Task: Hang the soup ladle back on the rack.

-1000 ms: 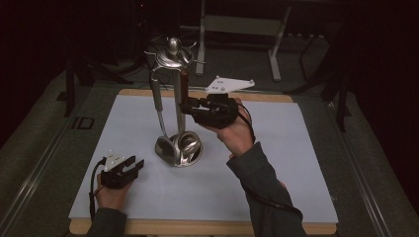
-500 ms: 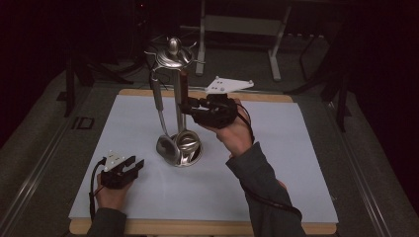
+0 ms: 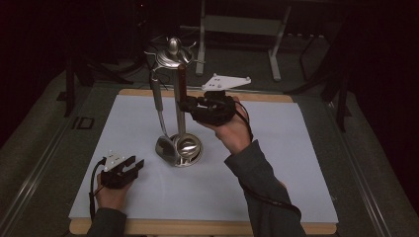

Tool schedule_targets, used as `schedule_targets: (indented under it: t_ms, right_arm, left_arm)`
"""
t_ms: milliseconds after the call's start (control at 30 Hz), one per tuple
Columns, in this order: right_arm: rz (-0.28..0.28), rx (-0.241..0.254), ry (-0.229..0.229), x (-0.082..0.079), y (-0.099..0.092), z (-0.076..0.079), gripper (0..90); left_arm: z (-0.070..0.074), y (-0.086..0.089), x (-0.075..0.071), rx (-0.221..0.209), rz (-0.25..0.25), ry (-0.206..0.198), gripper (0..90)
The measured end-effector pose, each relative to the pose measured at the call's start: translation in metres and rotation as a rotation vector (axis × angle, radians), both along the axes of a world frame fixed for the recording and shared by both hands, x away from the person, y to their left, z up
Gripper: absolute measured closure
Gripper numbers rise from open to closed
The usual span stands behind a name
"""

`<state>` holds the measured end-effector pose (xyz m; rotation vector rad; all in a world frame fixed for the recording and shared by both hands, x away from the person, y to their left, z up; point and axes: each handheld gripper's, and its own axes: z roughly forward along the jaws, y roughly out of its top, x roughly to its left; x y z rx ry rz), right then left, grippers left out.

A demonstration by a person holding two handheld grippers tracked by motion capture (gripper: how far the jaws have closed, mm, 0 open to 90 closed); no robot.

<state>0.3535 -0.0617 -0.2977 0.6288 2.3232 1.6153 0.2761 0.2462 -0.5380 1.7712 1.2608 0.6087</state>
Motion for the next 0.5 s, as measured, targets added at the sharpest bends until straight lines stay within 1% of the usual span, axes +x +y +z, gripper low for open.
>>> schedule_targets:
  t_ms: [233,367,500]
  right_arm:
    - [0.007,0.016,0.002,0.000,-0.004,0.000,70.9]
    - [0.009,0.033,-0.006,-0.003,-0.011,0.002,70.1]
    - [0.014,0.026,-0.012,-0.006,-0.019,0.002,69.8]
  left_arm:
    - [0.000,0.000,0.000,0.004,-0.002,0.002,59.8]
    - [0.000,0.000,0.000,0.003,0.000,0.001,59.7]
    - [0.000,0.000,0.000,0.005,0.000,0.002,59.7]
